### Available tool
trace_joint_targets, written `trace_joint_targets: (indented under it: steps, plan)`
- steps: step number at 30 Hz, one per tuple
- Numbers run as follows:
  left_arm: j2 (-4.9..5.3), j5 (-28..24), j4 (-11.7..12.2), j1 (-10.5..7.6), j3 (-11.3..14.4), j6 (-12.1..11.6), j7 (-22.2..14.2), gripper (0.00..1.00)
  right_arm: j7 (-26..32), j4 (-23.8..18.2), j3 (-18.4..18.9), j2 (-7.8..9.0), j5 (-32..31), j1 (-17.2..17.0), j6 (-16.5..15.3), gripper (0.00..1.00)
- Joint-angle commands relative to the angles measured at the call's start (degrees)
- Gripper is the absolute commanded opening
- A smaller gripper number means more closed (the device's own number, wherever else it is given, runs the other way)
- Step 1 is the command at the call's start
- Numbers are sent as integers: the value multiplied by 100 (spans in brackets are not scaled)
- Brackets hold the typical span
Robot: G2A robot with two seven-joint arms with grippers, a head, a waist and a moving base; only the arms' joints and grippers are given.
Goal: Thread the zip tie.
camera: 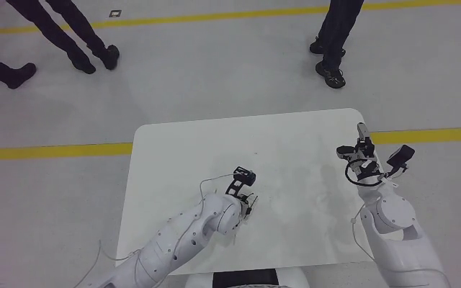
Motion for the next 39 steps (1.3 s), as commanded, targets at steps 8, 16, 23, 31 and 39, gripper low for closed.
trace_joint_targets:
  steps: [8, 16, 23, 31, 39]
  plan:
    - [90, 688, -718, 468, -239, -1, -231, 0, 0, 0, 0, 0, 0, 0, 0, 100]
    - [219, 1357, -1594, 1095, -622, -1, -378, 0, 0, 0, 0, 0, 0, 0, 0, 100]
    - [270, 1444, -1839, 1291, -760, -51, -388, 0, 0, 0, 0, 0, 0, 0, 0, 100]
    - [270, 1444, -1839, 1291, -760, -51, -388, 0, 0, 0, 0, 0, 0, 0, 0, 100]
    - [361, 1832, -2014, 1474, -901, -490, -53, 0, 0, 0, 0, 0, 0, 0, 0, 100]
